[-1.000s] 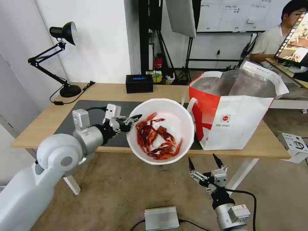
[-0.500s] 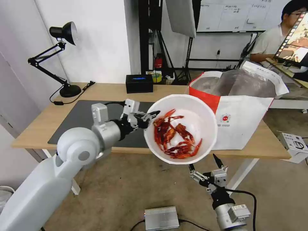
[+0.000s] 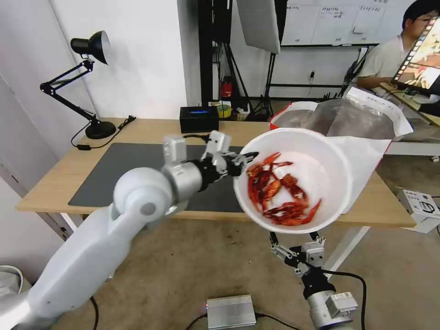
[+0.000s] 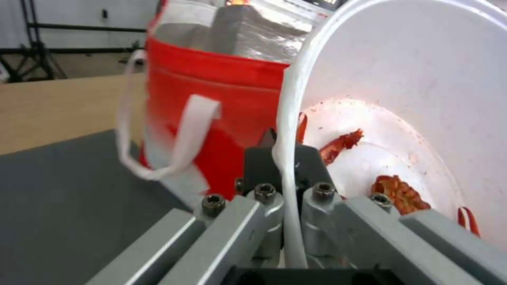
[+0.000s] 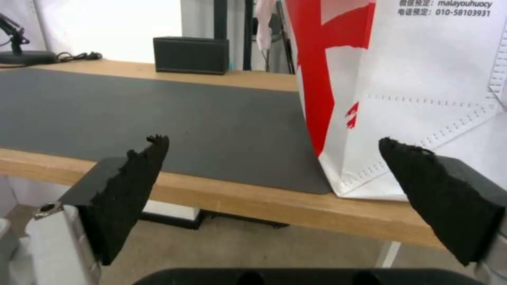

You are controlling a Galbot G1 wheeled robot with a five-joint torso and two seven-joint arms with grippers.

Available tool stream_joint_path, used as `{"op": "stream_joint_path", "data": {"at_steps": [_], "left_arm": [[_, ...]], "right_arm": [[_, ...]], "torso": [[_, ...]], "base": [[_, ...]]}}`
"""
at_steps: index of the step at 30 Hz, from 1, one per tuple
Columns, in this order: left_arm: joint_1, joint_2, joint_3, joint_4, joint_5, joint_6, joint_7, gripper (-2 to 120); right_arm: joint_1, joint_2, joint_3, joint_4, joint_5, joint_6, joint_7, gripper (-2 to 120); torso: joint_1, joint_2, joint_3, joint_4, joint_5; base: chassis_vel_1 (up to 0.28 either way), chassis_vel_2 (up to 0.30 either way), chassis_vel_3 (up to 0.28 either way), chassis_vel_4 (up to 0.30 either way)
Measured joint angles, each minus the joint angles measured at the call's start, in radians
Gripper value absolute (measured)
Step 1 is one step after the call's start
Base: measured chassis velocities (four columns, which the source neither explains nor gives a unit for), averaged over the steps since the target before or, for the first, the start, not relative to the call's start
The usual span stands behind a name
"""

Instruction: Pick up the trash from the table and place it into the takeout bag.

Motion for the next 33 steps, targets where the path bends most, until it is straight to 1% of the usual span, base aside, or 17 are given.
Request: {"op": "stream_joint_path", "data": {"at_steps": [3, 7, 13, 15, 17, 19, 22, 23, 30, 31, 33], "left_arm": [[-0.027, -0.045, 0.028, 0.023, -0.001, 0.000, -0.025, 0], [-0.053, -0.063, 0.050, 0.043, -0.002, 0.000, -0.030, 0], [-0.151, -0.118, 0.112, 0.096, -0.033, 0.002, -0.055, 0], [-0.166, -0.127, 0.120, 0.105, -0.039, 0.002, -0.061, 0], [-0.208, -0.155, 0.142, 0.133, -0.056, 0.002, -0.074, 0], [-0.224, -0.165, 0.150, 0.144, -0.062, 0.002, -0.078, 0], [-0.271, -0.200, 0.184, 0.184, -0.074, 0.002, -0.093, 0], [-0.271, -0.200, 0.184, 0.184, -0.074, 0.002, -0.093, 0], [-0.321, -0.283, 0.223, 0.268, -0.078, -0.001, -0.138, 0], [-0.321, -0.283, 0.223, 0.268, -0.078, -0.001, -0.138, 0], [-0.339, -0.317, 0.229, 0.300, -0.079, -0.004, -0.156, 0]], "right_arm": [[0.000, 0.000, 0.000, 0.000, 0.000, 0.000, 0.000, 100], [0.000, 0.000, 0.000, 0.000, 0.000, 0.000, 0.000, 100], [0.000, 0.000, 0.000, 0.000, 0.000, 0.000, 0.000, 100], [0.000, 0.000, 0.000, 0.000, 0.000, 0.000, 0.000, 100], [0.000, 0.000, 0.000, 0.000, 0.000, 0.000, 0.000, 100], [0.000, 0.000, 0.000, 0.000, 0.000, 0.000, 0.000, 100], [0.000, 0.000, 0.000, 0.000, 0.000, 0.000, 0.000, 100], [0.000, 0.000, 0.000, 0.000, 0.000, 0.000, 0.000, 100], [0.000, 0.000, 0.000, 0.000, 0.000, 0.000, 0.000, 100], [0.000, 0.000, 0.000, 0.000, 0.000, 0.000, 0.000, 100], [0.000, 0.000, 0.000, 0.000, 0.000, 0.000, 0.000, 100]], "torso": [[0.000, 0.000, 0.000, 0.0001, -0.0001], [0.000, 0.000, 0.000, 0.0001, -0.0001], [0.000, 0.000, 0.000, 0.0002, -0.0001], [0.000, 0.000, 0.000, 0.0001, -0.0001], [0.000, 0.000, 0.000, 0.0000, 0.0000], [0.000, 0.000, 0.000, 0.0000, 0.0000], [0.000, 0.000, 0.000, 0.0001, 0.0000], [0.000, 0.000, 0.000, 0.0001, 0.0000], [0.000, 0.000, 0.000, 0.0002, -0.0001], [0.000, 0.000, 0.000, 0.0002, -0.0001], [0.000, 0.000, 0.000, 0.0000, -0.0001]], "base": [[0.000, 0.000, 0.000, 0.000], [0.000, 0.000, 0.000, 0.000], [0.000, 0.000, 0.000, 0.000], [0.000, 0.000, 0.000, 0.000], [0.000, 0.000, 0.000, 0.000], [0.000, 0.000, 0.000, 0.000], [0.000, 0.000, 0.000, 0.000], [0.000, 0.000, 0.000, 0.000], [0.000, 0.000, 0.000, 0.000], [0.000, 0.000, 0.000, 0.000], [0.000, 0.000, 0.000, 0.000]]}}
